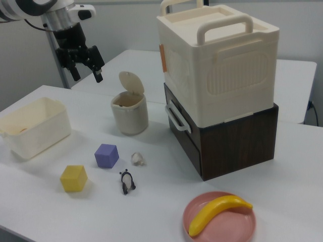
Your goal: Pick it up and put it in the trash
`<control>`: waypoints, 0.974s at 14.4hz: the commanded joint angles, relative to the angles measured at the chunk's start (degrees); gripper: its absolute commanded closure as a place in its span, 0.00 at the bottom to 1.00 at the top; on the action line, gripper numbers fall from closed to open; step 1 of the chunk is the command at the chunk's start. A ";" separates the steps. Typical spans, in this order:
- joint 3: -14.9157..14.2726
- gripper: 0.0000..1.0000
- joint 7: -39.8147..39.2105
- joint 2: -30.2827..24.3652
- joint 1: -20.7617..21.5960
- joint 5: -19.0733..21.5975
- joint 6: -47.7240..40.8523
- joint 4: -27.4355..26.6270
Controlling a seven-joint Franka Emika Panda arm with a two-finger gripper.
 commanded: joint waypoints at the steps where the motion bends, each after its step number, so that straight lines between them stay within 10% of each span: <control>1: -0.10 0.00 -2.89 -0.43 -0.28 0.09 1.48 -0.43; 14: -0.10 0.00 -2.74 0.01 0.06 0.00 2.36 -0.60</control>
